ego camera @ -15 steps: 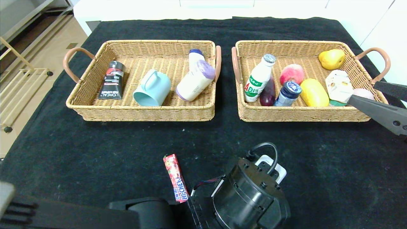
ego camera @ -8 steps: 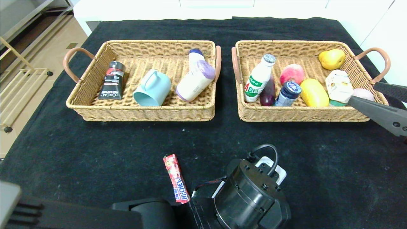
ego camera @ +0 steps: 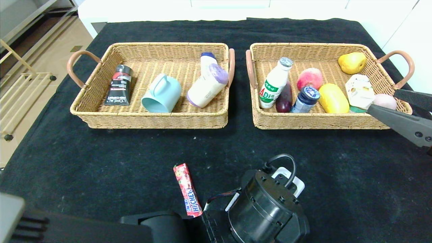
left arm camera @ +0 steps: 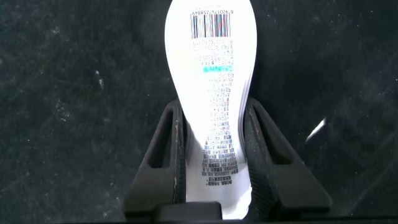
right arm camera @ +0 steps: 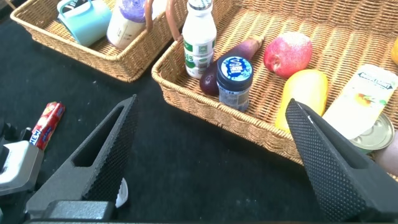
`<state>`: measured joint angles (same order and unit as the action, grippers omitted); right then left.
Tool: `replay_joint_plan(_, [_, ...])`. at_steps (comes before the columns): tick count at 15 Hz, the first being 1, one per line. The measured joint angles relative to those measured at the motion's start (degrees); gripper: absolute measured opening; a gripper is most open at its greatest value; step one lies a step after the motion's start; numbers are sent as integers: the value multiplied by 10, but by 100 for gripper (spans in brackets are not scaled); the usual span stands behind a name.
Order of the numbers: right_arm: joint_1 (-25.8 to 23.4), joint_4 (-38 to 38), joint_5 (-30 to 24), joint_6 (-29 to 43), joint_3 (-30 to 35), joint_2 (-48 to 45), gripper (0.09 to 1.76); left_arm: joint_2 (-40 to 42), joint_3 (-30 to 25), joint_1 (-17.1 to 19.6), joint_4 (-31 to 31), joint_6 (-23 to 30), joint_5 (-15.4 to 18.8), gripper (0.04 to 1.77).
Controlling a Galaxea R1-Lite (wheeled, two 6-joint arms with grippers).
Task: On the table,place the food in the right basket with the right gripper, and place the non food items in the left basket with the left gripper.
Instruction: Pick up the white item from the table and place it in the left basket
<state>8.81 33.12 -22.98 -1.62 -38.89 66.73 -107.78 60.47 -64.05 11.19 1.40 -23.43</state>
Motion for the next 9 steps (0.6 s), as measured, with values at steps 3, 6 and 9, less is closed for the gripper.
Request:
replay_joint_plan(3, [0,0,0,0,0,1,171,23,-3,1,-1,-1,-1,63])
replay_joint_plan(6, [1,0,0,0,0,2,171,68,-5,2,-1,0,1,63])
replay_joint_plan(9, [2,-2,0,0,2,5,171,116,-7,9,-1,0,1,63])
